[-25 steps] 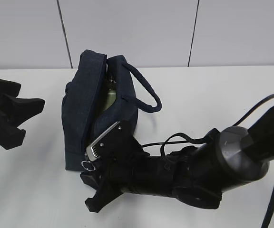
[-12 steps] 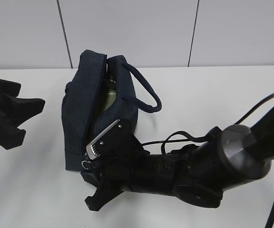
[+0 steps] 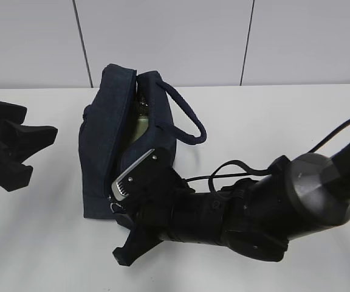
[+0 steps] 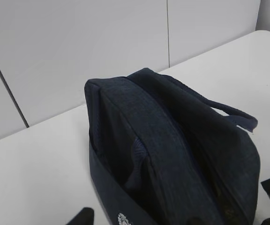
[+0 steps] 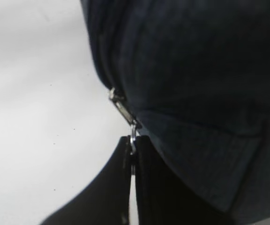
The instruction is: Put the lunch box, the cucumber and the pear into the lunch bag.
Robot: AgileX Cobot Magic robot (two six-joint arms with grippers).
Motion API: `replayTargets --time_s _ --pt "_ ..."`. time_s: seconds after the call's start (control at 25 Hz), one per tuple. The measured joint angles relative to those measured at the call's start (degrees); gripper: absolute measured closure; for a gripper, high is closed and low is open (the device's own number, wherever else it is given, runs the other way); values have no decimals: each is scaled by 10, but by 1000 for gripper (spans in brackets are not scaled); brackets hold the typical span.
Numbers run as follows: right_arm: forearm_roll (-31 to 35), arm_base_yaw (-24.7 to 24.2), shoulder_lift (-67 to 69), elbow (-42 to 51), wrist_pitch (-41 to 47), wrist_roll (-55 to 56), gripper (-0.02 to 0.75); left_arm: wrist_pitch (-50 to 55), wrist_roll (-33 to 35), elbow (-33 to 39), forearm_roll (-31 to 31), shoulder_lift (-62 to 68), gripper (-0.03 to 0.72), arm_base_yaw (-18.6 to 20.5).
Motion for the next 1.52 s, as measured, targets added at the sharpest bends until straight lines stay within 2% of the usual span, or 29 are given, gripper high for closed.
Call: replayTargets --time_s 0.16,0.4,0.72,0.96,1.28,1.52 --pt "-5 0 -36 0 28 -2 738 0 0 0 0 0 330 0" --pt "-70 0 -102 0 70 25 738 -1 0 0 -1 0 342 0" --pt "-152 0 -143 0 74 85 738 -1 0 0 -1 0 346 0" --pt "-162 0 -154 -24 82 91 738 13 0 0 -1 0 346 0" --pt "-164 0 -157 -83 149 92 738 65 0 0 -1 0 347 0" --pt "-164 0 -157 -86 163 92 738 108 0 0 -36 6 348 9"
